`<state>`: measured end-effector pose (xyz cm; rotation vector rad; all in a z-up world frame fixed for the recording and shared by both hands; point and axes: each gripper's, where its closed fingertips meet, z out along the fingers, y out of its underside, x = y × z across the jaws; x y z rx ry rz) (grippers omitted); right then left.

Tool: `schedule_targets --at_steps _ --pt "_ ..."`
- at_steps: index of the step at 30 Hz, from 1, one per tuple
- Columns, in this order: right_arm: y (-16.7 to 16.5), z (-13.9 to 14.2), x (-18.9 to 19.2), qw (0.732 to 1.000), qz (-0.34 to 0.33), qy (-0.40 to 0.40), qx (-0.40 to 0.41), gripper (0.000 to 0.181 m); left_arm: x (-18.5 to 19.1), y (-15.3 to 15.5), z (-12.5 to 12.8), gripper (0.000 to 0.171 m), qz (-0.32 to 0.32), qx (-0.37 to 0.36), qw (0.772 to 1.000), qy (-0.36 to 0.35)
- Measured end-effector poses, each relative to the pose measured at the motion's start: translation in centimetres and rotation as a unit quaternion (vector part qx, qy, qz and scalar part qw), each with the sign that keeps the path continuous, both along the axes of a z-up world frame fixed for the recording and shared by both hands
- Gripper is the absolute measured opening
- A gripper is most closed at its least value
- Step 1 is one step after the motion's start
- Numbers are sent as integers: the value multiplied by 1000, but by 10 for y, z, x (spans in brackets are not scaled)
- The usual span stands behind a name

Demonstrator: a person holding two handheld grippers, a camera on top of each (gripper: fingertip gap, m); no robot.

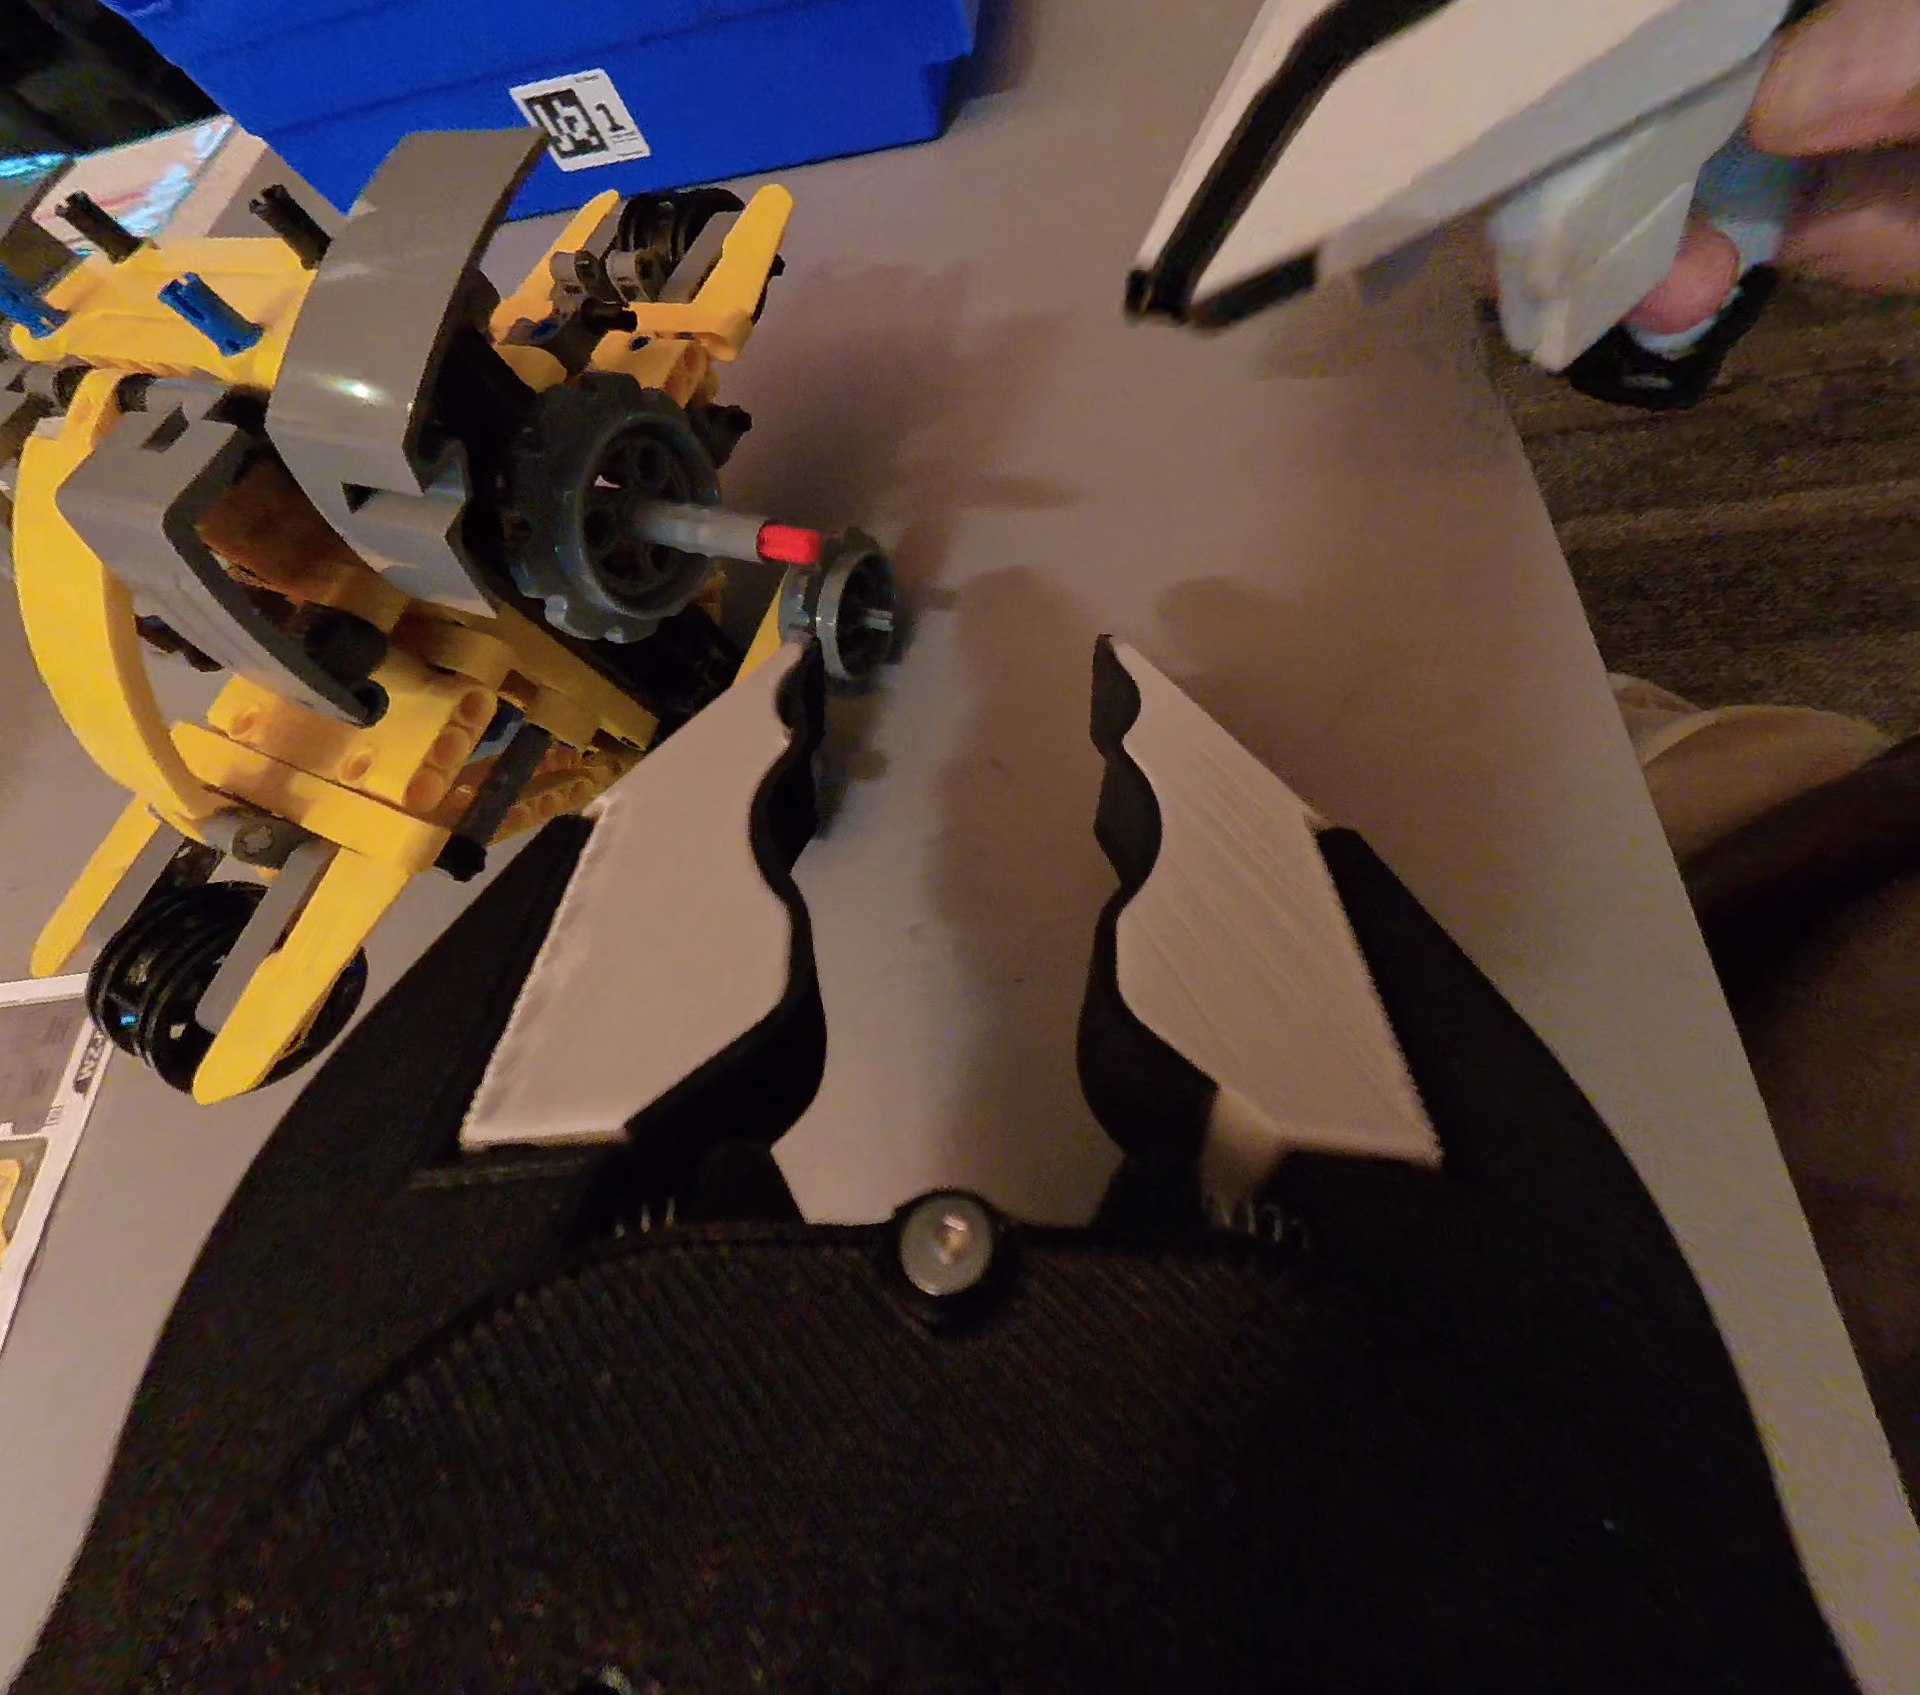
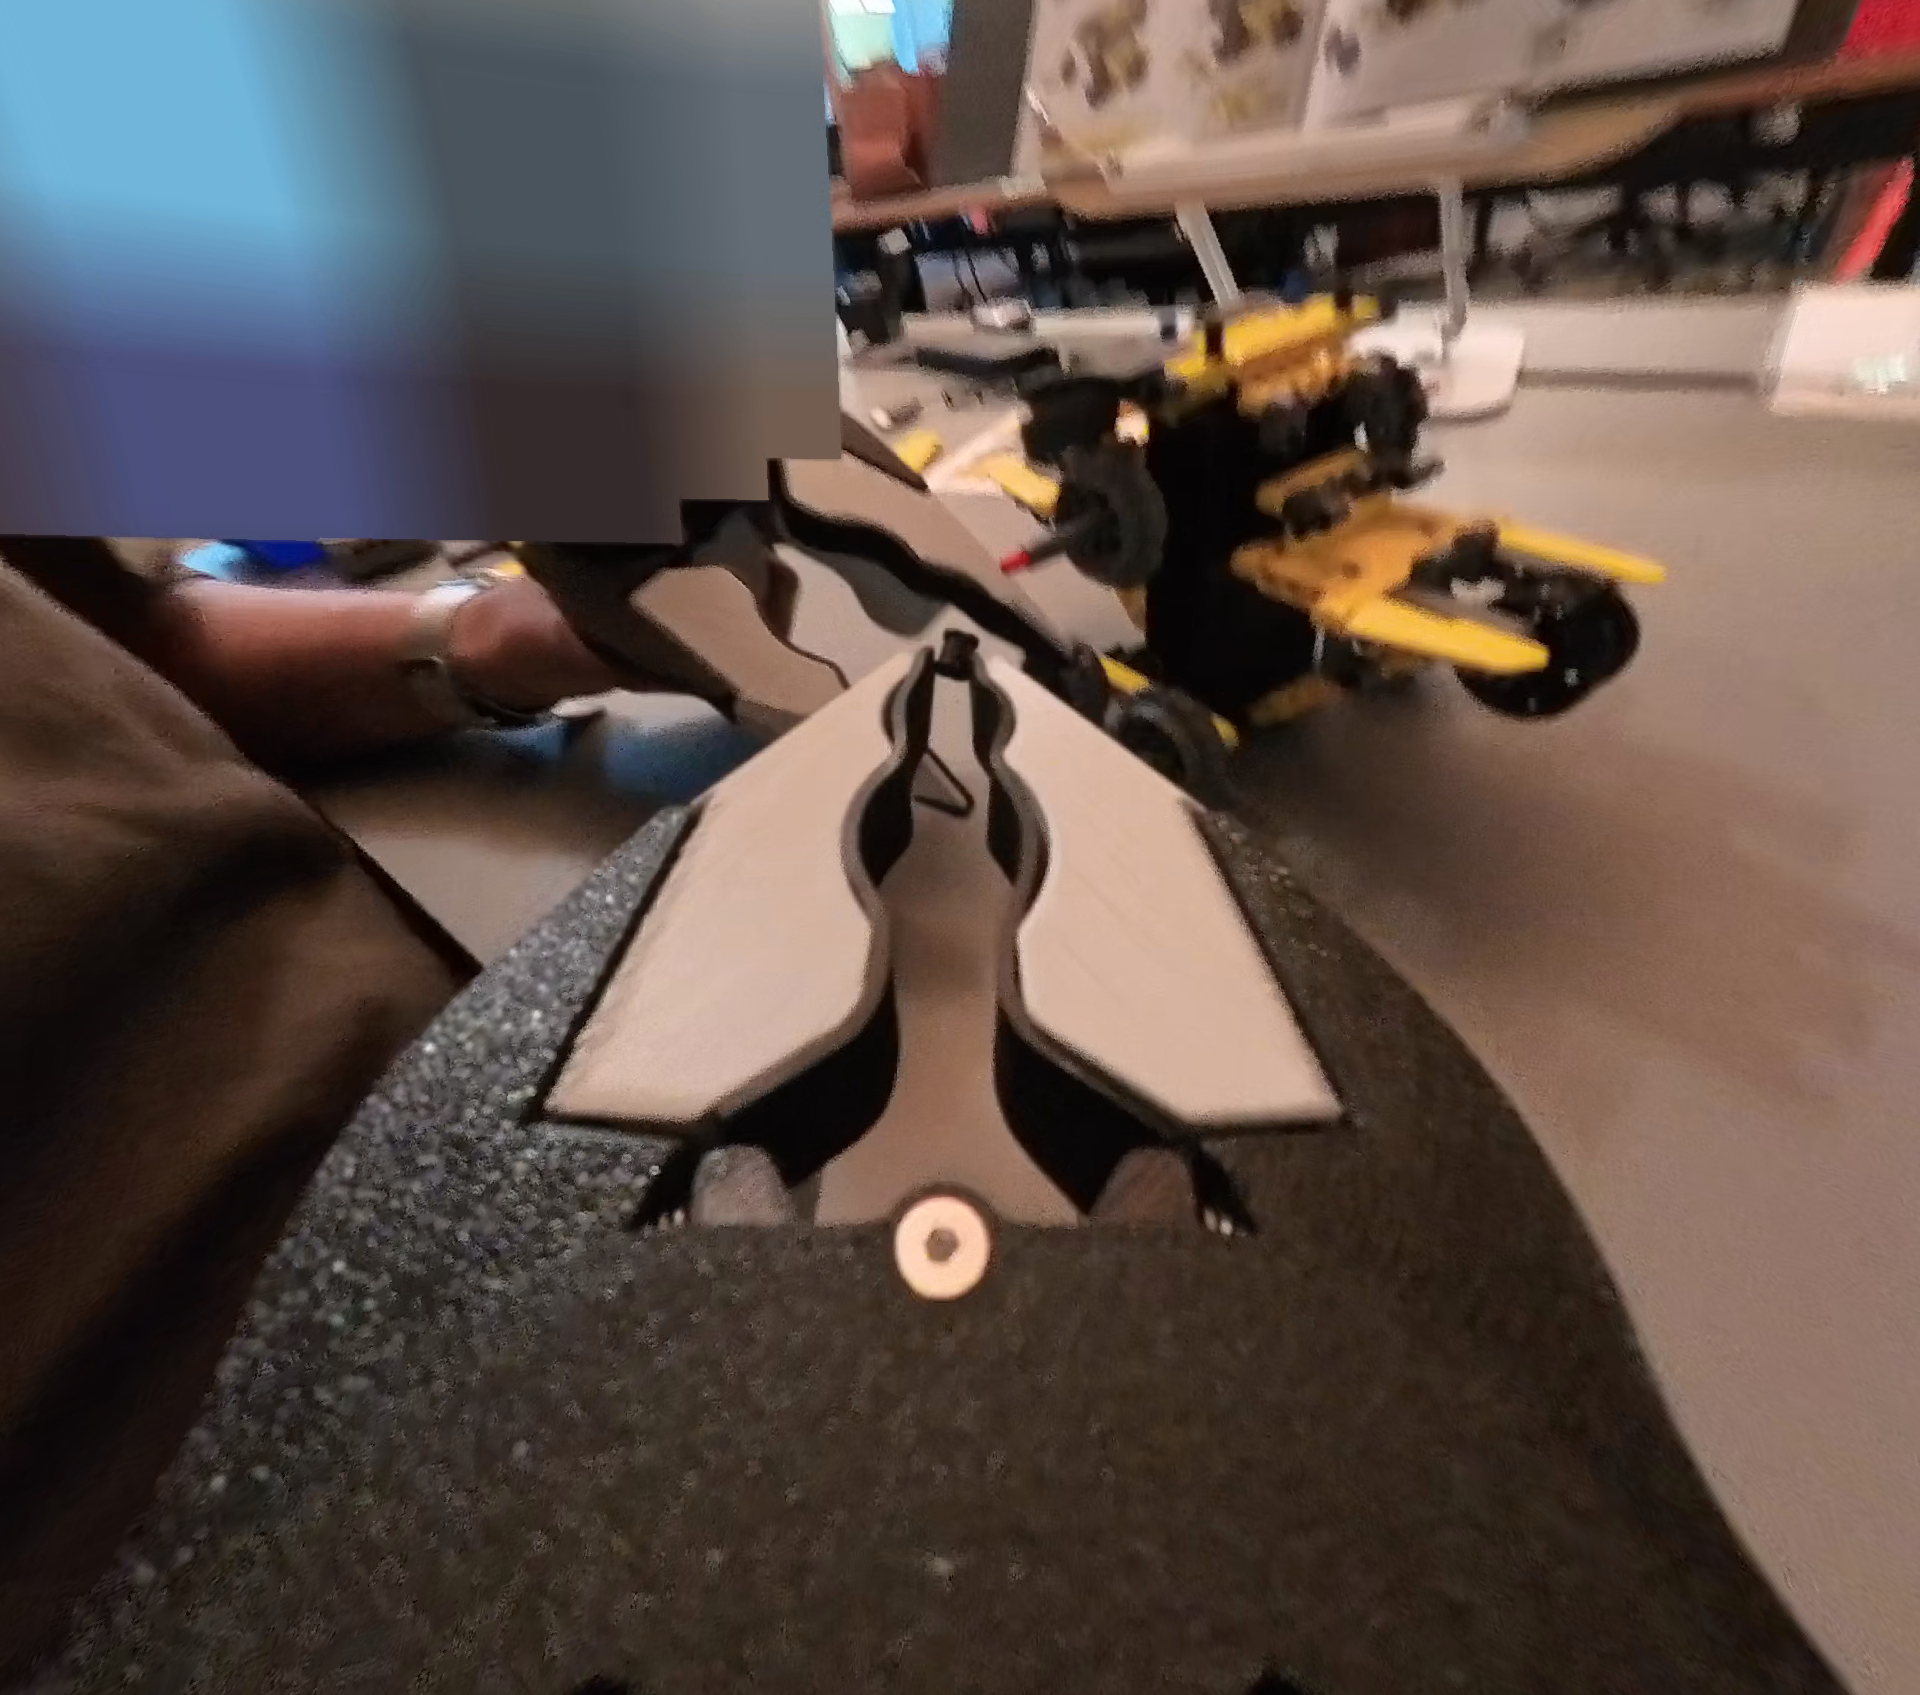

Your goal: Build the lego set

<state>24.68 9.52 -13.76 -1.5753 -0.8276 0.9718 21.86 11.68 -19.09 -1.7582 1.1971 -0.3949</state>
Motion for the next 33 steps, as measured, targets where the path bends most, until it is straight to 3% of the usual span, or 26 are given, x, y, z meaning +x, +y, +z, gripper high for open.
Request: schedule_targets --at_steps 6,20,27,33 --pt "22 -48 -11 986 -67 -129 -81 6 2 0 -1 54 -1 17 1000 19" --pt "45 -78 -20 966 -112 -171 -156 6 -1 10 -11 66 4 91 992 89" --pt "42 -70 -25 971 -116 -137 -158 6 3 19 -16 72 4 119 985 123" --pt "33 -36 -15 991 -107 -67 -47 6 6 18 -17 75 4 105 988 109"
